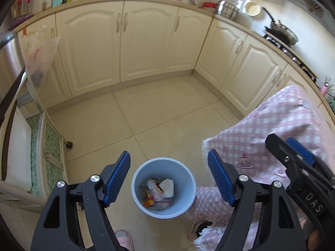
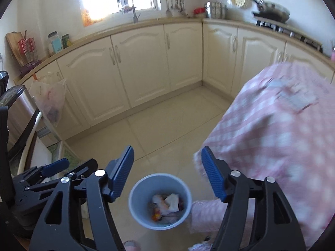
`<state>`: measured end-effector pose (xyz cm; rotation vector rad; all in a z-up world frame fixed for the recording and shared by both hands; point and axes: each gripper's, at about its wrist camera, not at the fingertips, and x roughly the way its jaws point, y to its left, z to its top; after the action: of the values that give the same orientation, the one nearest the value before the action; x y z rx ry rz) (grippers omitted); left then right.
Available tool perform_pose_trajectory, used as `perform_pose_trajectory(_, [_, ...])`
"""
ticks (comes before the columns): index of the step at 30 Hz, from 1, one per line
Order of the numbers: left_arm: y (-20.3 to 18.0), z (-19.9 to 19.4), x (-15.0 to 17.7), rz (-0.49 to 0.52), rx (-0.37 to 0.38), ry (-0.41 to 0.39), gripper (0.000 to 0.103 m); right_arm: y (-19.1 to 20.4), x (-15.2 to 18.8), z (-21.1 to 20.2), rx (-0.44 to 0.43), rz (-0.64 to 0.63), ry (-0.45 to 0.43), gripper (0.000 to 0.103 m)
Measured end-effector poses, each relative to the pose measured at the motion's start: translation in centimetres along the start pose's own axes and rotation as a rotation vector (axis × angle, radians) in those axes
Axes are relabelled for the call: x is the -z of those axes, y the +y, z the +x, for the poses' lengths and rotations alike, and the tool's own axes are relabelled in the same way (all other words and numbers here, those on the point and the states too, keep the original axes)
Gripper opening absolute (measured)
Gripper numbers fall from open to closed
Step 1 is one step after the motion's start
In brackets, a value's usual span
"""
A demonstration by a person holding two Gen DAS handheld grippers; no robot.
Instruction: Collect trash
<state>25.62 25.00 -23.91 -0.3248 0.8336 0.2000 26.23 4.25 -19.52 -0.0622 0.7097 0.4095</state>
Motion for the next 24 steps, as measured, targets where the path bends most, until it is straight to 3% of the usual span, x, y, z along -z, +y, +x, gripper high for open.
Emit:
perform_pose_trajectory(10, [-7.4,-10.7,0.5,0.113,0.069,-0.171,0.087,-3.2,0.7,-12.7,0.136,-0.036,-0.177,0.091])
perform_pose_trajectory(18, [-13.2,-18.9,2.9,0.238,0.107,-0.29,0.088,-6.4,2.7,-21.7,0.249,0.019,-0.291,0.095])
perform_pose_trajectory(24, [-16.7,-24.7,5.2,0.314,0.131,-0.381,0.09,-8.2,4.0,-27.1,0.278,0.056,-0.361,0.095])
